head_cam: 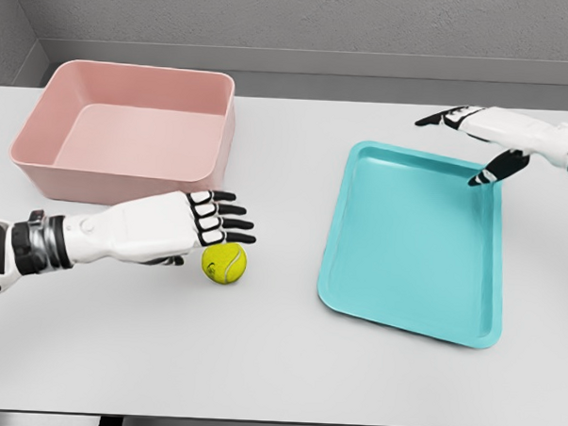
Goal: Put the tennis from the blue tray into the pink basket with both arms
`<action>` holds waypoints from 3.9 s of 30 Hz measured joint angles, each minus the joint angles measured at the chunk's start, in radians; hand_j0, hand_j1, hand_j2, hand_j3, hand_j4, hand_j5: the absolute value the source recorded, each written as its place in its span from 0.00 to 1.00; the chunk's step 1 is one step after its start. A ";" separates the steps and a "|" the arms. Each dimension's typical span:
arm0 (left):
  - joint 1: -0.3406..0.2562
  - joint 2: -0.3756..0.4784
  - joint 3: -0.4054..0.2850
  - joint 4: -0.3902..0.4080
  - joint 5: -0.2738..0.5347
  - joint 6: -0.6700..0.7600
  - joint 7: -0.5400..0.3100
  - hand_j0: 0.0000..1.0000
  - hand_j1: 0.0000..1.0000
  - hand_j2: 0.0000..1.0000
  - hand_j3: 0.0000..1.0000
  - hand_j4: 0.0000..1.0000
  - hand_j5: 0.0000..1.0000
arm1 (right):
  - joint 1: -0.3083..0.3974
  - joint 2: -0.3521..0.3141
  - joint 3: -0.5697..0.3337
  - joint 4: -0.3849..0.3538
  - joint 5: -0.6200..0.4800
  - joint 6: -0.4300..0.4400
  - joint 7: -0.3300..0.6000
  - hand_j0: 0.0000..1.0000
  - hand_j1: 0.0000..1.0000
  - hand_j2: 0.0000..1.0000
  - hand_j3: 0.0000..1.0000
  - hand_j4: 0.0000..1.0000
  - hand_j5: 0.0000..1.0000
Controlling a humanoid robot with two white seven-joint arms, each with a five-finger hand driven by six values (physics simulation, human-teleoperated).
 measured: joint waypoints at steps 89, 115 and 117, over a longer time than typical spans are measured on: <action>-0.043 -0.097 -0.119 0.171 0.101 0.000 -0.005 1.00 1.00 1.00 1.00 1.00 1.00 | 0.043 0.013 -0.103 0.002 0.001 0.000 0.003 1.00 1.00 1.00 1.00 1.00 1.00; -0.046 -0.104 -0.142 0.194 0.100 0.000 -0.005 1.00 1.00 1.00 1.00 1.00 1.00 | 0.043 0.013 -0.105 0.001 0.001 0.000 0.003 1.00 1.00 1.00 1.00 1.00 1.00; -0.046 -0.108 -0.145 0.201 0.099 0.000 -0.005 1.00 1.00 1.00 1.00 1.00 1.00 | 0.043 0.014 -0.106 0.001 0.001 0.000 0.003 1.00 1.00 1.00 1.00 1.00 1.00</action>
